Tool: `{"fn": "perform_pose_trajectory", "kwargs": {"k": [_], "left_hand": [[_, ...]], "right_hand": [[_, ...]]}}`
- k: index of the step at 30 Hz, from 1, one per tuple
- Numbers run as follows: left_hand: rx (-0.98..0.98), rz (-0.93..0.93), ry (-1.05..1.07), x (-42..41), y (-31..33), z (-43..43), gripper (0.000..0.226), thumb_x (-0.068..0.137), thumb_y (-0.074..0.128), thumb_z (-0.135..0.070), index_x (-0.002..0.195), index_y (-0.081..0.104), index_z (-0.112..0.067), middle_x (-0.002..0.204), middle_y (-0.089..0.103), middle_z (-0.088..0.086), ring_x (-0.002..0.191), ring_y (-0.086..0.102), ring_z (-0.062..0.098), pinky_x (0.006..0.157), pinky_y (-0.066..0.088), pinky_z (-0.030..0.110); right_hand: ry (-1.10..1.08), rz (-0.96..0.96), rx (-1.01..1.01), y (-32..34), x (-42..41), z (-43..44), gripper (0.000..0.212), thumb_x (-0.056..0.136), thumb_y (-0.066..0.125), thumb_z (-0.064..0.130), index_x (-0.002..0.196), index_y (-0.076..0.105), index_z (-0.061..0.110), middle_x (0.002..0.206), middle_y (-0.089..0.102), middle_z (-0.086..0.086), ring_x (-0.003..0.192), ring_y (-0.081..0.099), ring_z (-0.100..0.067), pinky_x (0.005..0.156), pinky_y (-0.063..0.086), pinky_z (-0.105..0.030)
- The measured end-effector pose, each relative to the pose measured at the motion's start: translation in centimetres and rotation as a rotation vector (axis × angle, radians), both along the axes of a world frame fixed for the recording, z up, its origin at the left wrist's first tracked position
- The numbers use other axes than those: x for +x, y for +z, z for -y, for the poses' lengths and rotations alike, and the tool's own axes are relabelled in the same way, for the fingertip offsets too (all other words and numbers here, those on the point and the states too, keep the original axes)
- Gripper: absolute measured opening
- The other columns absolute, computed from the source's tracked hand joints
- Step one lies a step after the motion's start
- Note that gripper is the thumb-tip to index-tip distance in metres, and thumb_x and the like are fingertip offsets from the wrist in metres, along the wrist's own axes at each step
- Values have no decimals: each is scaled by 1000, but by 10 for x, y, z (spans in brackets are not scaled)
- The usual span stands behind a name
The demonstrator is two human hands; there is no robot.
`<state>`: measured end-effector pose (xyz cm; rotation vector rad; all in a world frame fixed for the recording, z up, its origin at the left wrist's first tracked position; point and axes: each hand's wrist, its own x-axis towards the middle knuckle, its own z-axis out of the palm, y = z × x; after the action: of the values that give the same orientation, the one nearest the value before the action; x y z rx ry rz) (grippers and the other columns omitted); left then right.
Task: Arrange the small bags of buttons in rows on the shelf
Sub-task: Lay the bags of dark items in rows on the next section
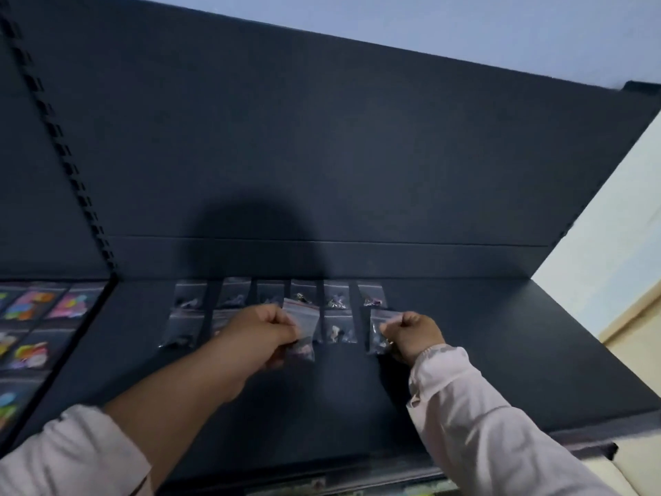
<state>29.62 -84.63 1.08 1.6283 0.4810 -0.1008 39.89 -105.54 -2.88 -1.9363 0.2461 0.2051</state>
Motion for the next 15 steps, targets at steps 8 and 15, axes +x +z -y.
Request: {"fn": "perform_pose_trajectory", "kwargs": {"k": [8, 15], "left_hand": [[8, -4, 92, 8, -8, 17, 15, 87, 62, -8, 75, 60, -17, 79, 67, 4, 92, 67, 29, 60, 47, 27], [21, -2, 92, 18, -11, 32, 16, 87, 61, -7, 75, 58, -16, 73, 63, 3, 78, 62, 20, 61, 47, 26]], "right_hand": [[148, 103, -112, -11, 36, 6, 16, 75, 74, 7, 75, 60, 15, 64, 63, 6, 63, 60, -11, 62, 45, -15], [479, 500, -611, -13, 31, 19, 32, 83, 63, 14, 115, 64, 19, 119, 59, -4, 113, 51, -24, 95, 35, -20]]}}
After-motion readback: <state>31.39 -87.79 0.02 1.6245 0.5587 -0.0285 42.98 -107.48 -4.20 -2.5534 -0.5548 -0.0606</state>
